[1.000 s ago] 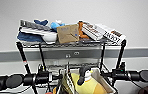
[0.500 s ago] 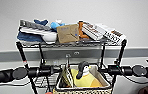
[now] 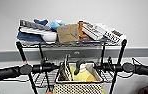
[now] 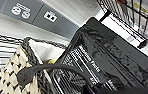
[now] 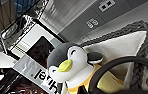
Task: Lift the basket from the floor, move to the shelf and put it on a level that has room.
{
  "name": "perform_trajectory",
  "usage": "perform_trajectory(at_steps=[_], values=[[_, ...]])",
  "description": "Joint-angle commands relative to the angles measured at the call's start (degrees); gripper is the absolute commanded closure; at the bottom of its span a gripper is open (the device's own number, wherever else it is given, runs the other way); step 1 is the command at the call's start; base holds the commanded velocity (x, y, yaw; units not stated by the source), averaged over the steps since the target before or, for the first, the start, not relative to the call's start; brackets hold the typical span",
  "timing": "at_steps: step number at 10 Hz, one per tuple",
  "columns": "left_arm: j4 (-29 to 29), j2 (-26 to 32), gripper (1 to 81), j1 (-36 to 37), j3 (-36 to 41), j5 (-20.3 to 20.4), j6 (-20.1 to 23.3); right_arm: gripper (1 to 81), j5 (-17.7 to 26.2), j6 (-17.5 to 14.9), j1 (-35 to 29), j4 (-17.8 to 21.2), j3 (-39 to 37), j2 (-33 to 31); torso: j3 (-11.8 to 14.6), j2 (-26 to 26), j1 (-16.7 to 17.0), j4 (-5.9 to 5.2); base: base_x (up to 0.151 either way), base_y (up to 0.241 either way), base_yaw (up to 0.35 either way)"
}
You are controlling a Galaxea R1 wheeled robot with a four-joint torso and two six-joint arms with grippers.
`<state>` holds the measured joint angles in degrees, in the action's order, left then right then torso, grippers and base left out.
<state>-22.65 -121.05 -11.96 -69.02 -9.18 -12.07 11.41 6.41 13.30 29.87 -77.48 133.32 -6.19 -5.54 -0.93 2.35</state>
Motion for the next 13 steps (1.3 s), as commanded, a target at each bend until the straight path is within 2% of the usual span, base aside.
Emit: perform_trajectory(at_steps=[1, 2, 4, 6, 10, 12, 13], values=[[3.58, -8.15, 81.1, 11.91, -7.69, 8.48, 0.73, 81.1, -1.22, -0.17, -15.09, -3.06, -9.77, 6.98, 0.0, 0.02, 0.0, 0.0, 0.0, 0.0, 0.0], [4.45, -10.0, 81.1, 12.35, -10.07, 8.13, 0.73, 81.1, -1.13, -0.17, -15.44, -3.41, -12.31, 8.04, -0.02, 0.02, -0.02, 0.0, 0.0, 0.0, 0.0], [4.98, -13.07, 81.1, 13.49, -15.25, 7.25, 0.64, 81.1, 2.2, -0.17, -16.67, -3.41, -18.82, 10.32, -0.06, 0.05, -0.04, 0.0, 0.0, 0.0, 0.0], [4.81, -15.97, 81.1, 14.72, -21.05, 4.0, 0.64, 81.1, 3.79, -0.17, -17.38, -3.24, -25.41, 14.36, -0.09, 0.07, -0.04, 0.0, 0.0, 0.0, 0.0], [5.95, -22.56, 81.1, 16.83, -33.27, 0.13, 0.64, 81.1, 4.06, -0.26, -17.99, -3.41, -35.44, 21.22, -0.11, 0.09, -0.09, 0.0, 0.0, 0.0, 0.0], [6.13, -26.43, 81.1, 17.89, -38.37, -0.04, 0.64, 81.1, 4.06, -0.26, -17.73, -3.32, -39.48, 23.6, -0.11, 0.11, -0.11, 0.0, 0.0, 0.0, 0.0], [6.39, -28.1, 81.1, 17.89, -40.74, -2.06, 0.73, 81.1, 4.06, -0.35, -17.11, -3.32, -41.76, 24.56, -0.13, 0.11, -0.11, 0.0, 0.0, 0.0, 0.0]])
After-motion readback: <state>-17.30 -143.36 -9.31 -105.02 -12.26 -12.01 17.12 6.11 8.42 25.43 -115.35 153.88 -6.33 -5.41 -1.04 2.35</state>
